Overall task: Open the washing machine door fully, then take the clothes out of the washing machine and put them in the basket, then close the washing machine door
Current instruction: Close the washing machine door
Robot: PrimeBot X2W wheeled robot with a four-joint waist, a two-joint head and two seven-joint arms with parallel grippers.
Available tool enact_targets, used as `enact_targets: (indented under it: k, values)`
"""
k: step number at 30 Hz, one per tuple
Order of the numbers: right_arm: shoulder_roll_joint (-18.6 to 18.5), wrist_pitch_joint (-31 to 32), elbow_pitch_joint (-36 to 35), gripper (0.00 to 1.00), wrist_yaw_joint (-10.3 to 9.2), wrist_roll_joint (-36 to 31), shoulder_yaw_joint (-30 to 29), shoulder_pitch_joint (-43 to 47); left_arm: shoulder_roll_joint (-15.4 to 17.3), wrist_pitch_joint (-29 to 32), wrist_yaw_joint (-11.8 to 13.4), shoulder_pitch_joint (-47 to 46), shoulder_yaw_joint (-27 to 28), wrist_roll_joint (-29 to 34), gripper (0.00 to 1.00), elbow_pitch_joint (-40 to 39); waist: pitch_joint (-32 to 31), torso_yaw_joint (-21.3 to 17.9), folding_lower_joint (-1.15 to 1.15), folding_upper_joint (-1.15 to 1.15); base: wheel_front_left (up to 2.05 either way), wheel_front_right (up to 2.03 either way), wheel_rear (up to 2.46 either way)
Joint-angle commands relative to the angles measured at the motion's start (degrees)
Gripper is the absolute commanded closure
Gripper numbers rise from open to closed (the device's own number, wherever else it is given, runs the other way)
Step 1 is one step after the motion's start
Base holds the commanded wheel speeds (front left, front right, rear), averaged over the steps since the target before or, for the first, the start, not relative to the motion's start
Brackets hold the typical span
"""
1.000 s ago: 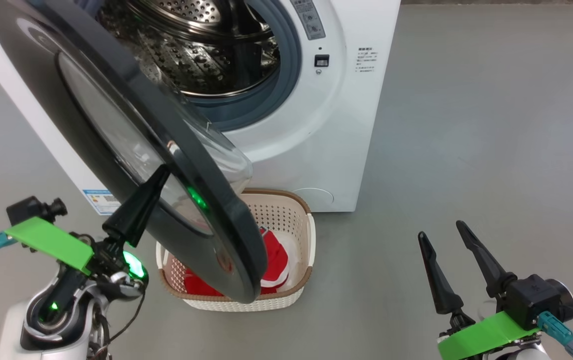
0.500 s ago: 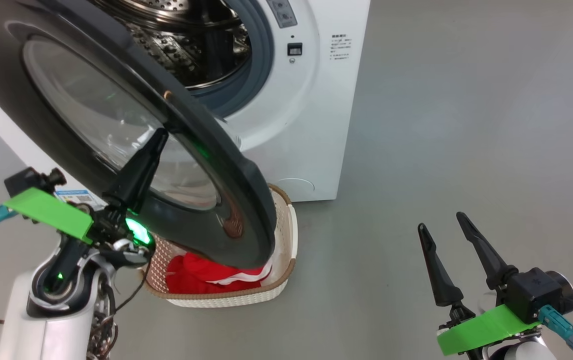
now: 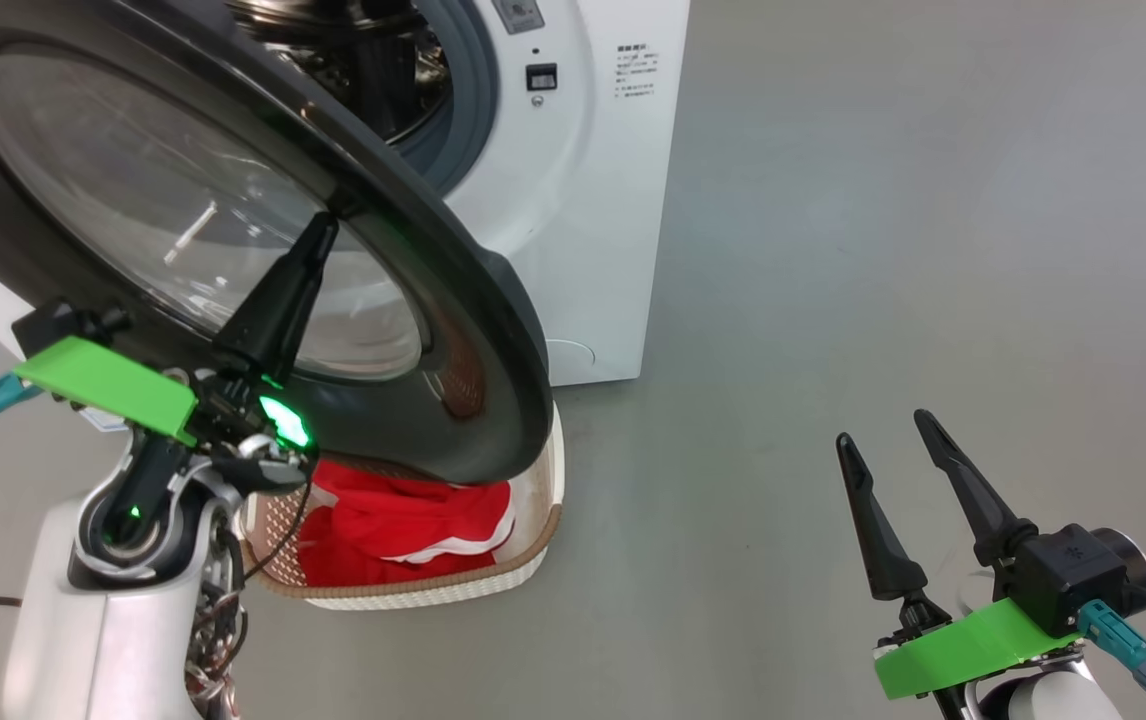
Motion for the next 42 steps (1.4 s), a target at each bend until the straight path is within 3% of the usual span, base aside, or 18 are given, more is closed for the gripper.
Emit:
enact_targets:
  k: [1,23,42]
  values:
    - [-0.43,-0.37,-1.61,0.0,0.28,-0.29,1.11,-1.87,1.06,-0.84,-1.02,-2.48,1.19,0.42,1.0,-0.83,0.34,-0.34,0.0,0.0,0.0,0.0,0.0]
    - [-0.43,-0.37,-2.01,0.0,0.28,0.19,1.17,-3.47,1.33,-9.43,-1.79,-11.44,2.03,4.45,1.0,6.39,4.24,-4.69,0.0,0.0,0.0,0.0,0.0]
    - [-0.43,-0.37,-2.53,0.0,0.28,1.13,1.19,-4.49,1.66,-15.14,-1.82,-16.19,3.46,7.3,1.0,6.58,6.96,-7.86,0.0,0.0,0.0,0.0,0.0]
